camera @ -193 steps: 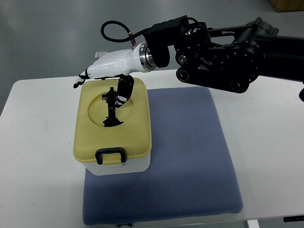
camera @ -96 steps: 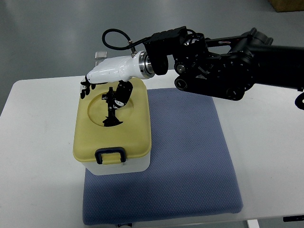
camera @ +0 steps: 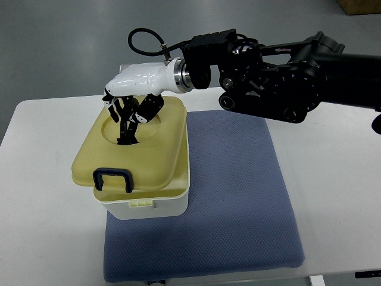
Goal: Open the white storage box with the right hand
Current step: 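Lift the yellow lid up off the white box with the right hand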
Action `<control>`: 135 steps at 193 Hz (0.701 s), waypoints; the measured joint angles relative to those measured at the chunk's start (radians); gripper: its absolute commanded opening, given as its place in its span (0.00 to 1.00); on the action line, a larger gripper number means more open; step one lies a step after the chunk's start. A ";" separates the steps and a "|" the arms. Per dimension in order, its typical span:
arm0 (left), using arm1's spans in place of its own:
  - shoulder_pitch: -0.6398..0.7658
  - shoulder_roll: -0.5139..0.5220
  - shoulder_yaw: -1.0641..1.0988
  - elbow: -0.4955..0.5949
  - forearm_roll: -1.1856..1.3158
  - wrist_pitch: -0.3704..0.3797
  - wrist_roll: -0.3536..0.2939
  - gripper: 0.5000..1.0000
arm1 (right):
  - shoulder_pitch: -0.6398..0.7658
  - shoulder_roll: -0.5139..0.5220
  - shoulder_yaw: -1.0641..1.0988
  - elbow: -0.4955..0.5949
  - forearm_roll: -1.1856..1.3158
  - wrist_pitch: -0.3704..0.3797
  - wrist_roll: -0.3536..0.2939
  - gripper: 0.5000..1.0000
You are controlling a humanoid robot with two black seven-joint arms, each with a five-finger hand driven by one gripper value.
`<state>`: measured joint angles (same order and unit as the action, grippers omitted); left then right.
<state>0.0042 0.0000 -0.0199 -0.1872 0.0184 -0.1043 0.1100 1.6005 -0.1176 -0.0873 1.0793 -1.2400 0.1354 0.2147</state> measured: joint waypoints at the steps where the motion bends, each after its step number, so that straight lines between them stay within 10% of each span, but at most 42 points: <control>1: 0.000 0.000 0.000 0.000 0.000 0.000 0.000 1.00 | 0.001 0.000 0.000 0.001 0.000 0.000 0.000 0.00; 135: -0.001 0.000 0.003 -0.001 0.003 0.000 0.000 1.00 | 0.128 -0.387 0.170 0.135 0.005 0.386 0.035 0.00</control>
<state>0.0030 0.0000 -0.0168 -0.1887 0.0211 -0.1043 0.1100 1.7288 -0.5042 0.0823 1.2148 -1.2349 0.5209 0.2500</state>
